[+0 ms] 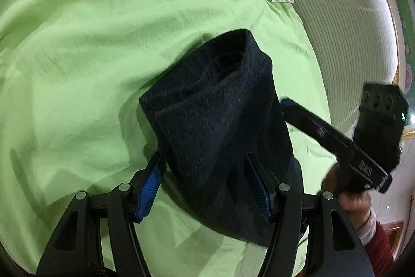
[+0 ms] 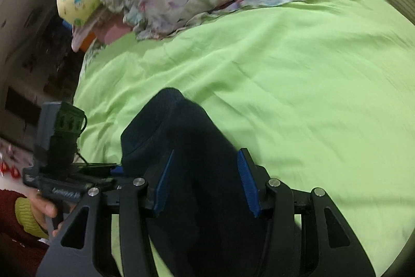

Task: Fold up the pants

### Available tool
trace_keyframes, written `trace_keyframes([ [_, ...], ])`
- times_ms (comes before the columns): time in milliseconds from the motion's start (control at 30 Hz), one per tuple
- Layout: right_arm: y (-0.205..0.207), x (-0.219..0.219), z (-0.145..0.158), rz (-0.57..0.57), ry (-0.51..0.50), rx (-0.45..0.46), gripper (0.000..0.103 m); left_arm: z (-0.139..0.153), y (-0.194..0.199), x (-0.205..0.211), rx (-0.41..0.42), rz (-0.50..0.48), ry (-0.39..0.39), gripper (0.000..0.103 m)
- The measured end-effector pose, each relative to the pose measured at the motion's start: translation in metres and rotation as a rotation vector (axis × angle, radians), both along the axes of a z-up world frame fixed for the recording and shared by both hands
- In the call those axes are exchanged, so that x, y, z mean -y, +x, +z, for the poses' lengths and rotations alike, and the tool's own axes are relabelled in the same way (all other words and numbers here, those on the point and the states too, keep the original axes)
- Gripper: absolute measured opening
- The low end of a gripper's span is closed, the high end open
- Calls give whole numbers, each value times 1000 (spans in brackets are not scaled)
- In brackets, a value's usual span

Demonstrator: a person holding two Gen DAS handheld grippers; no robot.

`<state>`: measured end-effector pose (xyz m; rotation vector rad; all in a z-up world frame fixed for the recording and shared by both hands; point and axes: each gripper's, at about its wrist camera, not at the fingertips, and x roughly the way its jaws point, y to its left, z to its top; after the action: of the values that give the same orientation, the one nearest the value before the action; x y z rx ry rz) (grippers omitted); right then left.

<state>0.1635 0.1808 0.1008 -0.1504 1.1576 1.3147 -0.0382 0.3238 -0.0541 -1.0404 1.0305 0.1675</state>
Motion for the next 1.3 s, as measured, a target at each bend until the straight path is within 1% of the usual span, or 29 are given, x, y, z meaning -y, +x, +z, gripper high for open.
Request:
trace_keyframes([
  [100, 8, -20, -10, 42, -3, -49, 51, -2, 0, -2, 21, 17, 0, 64],
  [167, 8, -35, -18, 108, -21, -96, 51, -2, 2, -2, 31, 26, 3, 64],
  [200, 7, -42, -22, 148, -37, -104, 48, -2, 2, -2, 35, 27, 8, 64],
  [233, 7, -44, -21, 160, -40, -85, 38, -2, 3, -1, 38, 27, 14, 63],
  [300, 9, -46, -21, 180, -44, -83, 30, -1, 4, -1, 41, 22, 28, 62],
  [333, 10, -46, -20, 188, -41, -84, 29, -1, 4, -1, 44, 22, 32, 62],
  [367, 10, -45, -19, 197, -37, -83, 28, 0, 2, -1, 48, 22, 37, 59],
  [433, 9, -42, -15, 206, -29, -84, 27, -1, 3, -1, 54, 23, 54, 50],
  [500, 11, -39, -13, 191, -23, -87, 26, -3, 4, -2, 51, 29, 61, 34],
  [567, 12, -35, -11, 178, -16, -89, 26, -4, 1, -5, 67, 29, 34, 27],
  [633, 11, -29, -6, 166, 3, -94, 26, 1, 1, -4, 76, 28, 31, 25],
  [767, 13, -8, 11, 128, 64, -103, 25, 28, 3, 7, 122, -5, 73, 21],
  [867, 14, 14, 26, 95, 115, -113, 25, 48, 5, 17, 166, -27, 80, 18],
  [967, 15, 41, 41, 63, 165, -119, 25, 70, 8, 33, 213, -62, 91, 18],
  [1100, 12, 81, 59, 17, 219, -121, 25, 99, 15, 61, 265, -143, 119, 18],
  [1300, -3, 146, 74, -91, 294, -106, 25, 126, 21, 105, 322, -257, 120, 18],
])
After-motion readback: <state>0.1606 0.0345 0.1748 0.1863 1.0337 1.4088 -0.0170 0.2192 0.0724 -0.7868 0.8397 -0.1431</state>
